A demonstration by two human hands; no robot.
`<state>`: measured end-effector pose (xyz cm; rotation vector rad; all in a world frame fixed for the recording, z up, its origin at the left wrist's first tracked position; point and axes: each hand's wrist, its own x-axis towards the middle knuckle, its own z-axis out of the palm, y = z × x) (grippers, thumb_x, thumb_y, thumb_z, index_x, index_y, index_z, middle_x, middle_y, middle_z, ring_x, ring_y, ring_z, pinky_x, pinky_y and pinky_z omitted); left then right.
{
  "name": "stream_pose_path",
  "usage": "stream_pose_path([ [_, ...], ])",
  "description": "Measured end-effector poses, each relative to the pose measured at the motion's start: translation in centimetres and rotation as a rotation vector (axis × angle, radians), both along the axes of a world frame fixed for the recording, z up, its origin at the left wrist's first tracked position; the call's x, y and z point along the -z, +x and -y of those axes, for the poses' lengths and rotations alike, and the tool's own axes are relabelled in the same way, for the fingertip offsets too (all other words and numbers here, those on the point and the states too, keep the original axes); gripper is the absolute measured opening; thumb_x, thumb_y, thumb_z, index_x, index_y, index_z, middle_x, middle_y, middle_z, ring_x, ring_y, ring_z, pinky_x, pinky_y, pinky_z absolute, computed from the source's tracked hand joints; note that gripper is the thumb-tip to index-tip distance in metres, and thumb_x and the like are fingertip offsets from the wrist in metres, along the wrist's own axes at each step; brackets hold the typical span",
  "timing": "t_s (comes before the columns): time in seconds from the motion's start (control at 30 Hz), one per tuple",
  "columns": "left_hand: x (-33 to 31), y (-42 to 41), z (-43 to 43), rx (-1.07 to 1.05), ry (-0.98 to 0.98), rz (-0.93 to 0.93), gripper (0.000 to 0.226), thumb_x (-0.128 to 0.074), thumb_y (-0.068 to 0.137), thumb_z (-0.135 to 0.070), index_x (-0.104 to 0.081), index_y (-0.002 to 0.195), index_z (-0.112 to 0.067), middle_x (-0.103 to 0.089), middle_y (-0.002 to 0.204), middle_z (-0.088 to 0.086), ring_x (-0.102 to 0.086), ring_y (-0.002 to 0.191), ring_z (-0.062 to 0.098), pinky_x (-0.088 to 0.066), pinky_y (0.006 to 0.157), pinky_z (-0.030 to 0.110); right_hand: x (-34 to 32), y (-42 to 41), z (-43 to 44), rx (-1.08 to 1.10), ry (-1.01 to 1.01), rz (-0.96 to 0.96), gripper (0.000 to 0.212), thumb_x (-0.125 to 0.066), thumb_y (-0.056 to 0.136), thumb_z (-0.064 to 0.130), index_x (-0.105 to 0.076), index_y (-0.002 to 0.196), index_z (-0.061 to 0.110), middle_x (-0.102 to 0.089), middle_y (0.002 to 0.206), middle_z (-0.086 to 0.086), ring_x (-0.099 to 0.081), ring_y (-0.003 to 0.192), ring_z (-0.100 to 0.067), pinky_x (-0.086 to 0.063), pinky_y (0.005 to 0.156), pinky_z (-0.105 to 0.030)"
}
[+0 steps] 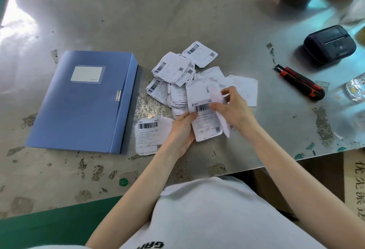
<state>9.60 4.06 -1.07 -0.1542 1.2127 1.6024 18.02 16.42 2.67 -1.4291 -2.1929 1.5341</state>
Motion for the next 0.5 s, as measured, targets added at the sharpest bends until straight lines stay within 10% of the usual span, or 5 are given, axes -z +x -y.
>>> stream_pose_path([
  [0.2,-0.2,-0.3,0.6,0.013,0.046,0.008,0.03,-0.04,0.102,-0.015,-0.063,0.117,-0.005,-0.067,0.117,0.017,-0.064,0.11,0.029,-0.051,0.095,0.044,0.6,-0.2,1.6,-0.087,-0.229,-0.116,0.059,-0.081,0.071,0.026,-0.047,0.119,0.022,-0.056,0.1,0.007,-0.057,0.088,-0.012,-0.049,0.075,-0.031],
  [0.5,0.6,-0.9,1.5,0.042,0.12,0.061,0.042,-0.042,0.098,-0.043,-0.059,0.126,-0.016,-0.064,0.126,0.011,-0.06,0.118,0.024,-0.046,0.102,0.043,1.0,-0.2,1.5,0.035,-0.364,-0.214,0.012,-0.067,0.083,0.008,-0.059,0.074,0.009,-0.058,0.081,-0.008,-0.052,0.082,-0.02,-0.039,0.077,-0.035],
])
